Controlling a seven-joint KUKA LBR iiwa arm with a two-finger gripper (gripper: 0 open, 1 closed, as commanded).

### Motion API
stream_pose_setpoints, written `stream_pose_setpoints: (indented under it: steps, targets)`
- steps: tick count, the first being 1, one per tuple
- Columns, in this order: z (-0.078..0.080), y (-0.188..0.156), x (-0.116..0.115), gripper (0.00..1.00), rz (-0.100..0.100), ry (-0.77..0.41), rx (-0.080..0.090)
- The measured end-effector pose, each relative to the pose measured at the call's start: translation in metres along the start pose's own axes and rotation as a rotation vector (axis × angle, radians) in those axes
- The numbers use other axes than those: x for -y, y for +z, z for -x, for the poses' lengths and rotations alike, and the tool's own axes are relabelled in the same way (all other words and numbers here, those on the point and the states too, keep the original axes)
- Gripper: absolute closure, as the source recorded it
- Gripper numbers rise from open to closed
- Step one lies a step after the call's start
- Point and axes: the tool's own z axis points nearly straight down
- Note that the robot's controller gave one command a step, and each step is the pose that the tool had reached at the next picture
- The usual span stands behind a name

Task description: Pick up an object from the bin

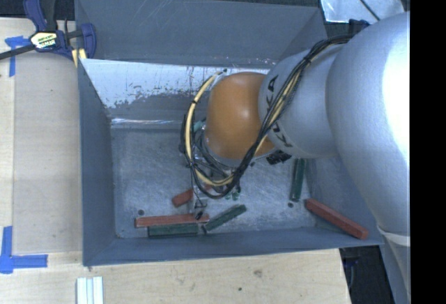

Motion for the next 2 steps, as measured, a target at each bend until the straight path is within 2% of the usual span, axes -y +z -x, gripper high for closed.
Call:
stream_pose_setpoints:
  steps: [1,2]
  targets:
    - [0.000,0.000,0.000,1.00,0.001,0.000,0.000]
    - [0.006,0.000,-0.038,1.00,0.002,0.244,0.003]
